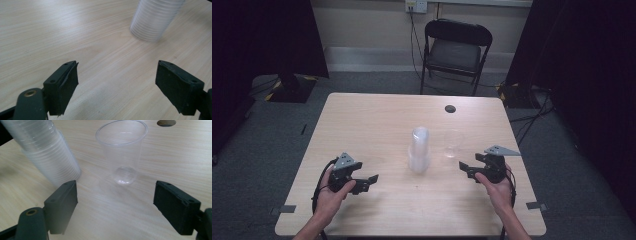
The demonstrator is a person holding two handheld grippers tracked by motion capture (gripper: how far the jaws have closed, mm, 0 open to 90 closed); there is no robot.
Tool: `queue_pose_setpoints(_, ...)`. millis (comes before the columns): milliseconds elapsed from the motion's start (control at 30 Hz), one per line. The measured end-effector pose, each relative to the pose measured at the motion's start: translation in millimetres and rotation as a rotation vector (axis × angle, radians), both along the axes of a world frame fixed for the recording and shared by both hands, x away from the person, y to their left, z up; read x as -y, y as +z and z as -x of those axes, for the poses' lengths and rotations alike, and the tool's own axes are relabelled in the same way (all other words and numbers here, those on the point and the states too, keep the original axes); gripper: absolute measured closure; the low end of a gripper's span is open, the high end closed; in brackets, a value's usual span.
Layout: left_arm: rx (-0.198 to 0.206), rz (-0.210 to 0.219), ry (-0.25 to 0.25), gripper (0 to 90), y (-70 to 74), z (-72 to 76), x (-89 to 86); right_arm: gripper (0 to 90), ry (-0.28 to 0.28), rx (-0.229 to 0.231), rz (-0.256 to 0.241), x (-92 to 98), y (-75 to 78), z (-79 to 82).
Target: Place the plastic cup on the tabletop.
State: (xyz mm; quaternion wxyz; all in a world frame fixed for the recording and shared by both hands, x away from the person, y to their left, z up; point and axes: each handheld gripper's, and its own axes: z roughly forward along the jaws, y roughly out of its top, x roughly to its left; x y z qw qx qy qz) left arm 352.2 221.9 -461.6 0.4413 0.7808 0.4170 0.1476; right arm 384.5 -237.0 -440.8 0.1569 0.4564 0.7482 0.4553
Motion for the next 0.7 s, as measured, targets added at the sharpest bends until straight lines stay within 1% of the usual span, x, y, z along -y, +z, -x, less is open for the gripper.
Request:
queue_pose_setpoints(33,0.0,0.0,0.0,18.2,0.0,0.0,0.0,18.9,0.0,0.0,0.0,0.0,0.0,0.0)
queue_pose_setpoints(67,-0.001,-0.002,0.001,18.2,-0.2,0.5,-0.7,19.0,-0.004,0.008,0.002,2.1,2.6,7.2)
queue_pose_setpoints(100,-0.002,-0.005,0.001,18.2,-0.3,0.7,-1.3,19.0,-0.004,0.008,0.002,2.1,2.6,7.2)
queue_pose_setpoints(133,-0.004,-0.01,0.0,18.3,-0.3,1.1,-2.1,19.0,-0.006,0.005,0.008,2.8,3.3,9.4)
queue_pose_setpoints(167,-0.004,-0.002,0.008,18.3,-0.6,2.4,-2.7,19.1,-0.02,-0.003,0.015,4.6,4.7,15.2)
queue_pose_setpoints(200,-0.004,-0.002,0.008,18.3,-0.6,2.4,-2.7,19.1,-0.02,-0.003,0.015,4.6,4.7,15.2)
queue_pose_setpoints(233,-0.008,0.0,0.007,18.3,-0.2,3.2,-3.4,19.1,-0.025,-0.003,0.011,7.2,5.4,21.9)
queue_pose_setpoints(267,-0.003,-0.002,0.006,18.3,-0.1,4.1,-3.5,19.1,-0.026,-0.004,0.019,7.9,5.5,25.5)
queue_pose_setpoints(333,-0.003,-0.006,0.004,18.3,0.0,4.3,-3.3,19.0,-0.033,-0.011,0.016,9.2,4.5,32.1)
queue_pose_setpoints(367,-0.003,-0.006,0.004,18.3,0.0,4.3,-3.3,19.0,-0.033,-0.011,0.016,9.2,4.5,32.1)
queue_pose_setpoints(400,-0.002,-0.003,0.002,18.3,0.3,5.4,-2.0,19.1,-0.037,-0.016,0.015,10.4,3.7,38.1)
queue_pose_setpoints(467,0.0,-0.009,-0.002,18.3,0.9,6.0,-1.9,19.1,-0.038,-0.016,0.016,11.0,3.3,40.7)
queue_pose_setpoints(500,-0.003,-0.004,-0.001,18.3,1.1,6.8,-1.2,19.1,-0.04,-0.018,0.014,11.7,3.1,43.8)
queue_pose_setpoints(600,0.004,-0.012,-0.008,18.3,1.8,8.8,0.1,19.0,-0.047,-0.023,0.018,13.7,2.2,52.9)
queue_pose_setpoints(633,0.004,-0.012,-0.008,18.3,1.8,8.8,0.1,19.0,-0.047,-0.023,0.018,13.7,2.2,52.9)
queue_pose_setpoints(667,0.001,-0.009,-0.007,18.3,0.2,9.2,1.2,18.9,-0.053,-0.019,0.023,16.5,-1.2,59.1)
queue_pose_setpoints(700,-0.003,-0.013,-0.009,18.3,0.0,9.2,1.3,18.9,-0.057,-0.013,0.021,17.3,-2.9,60.1)
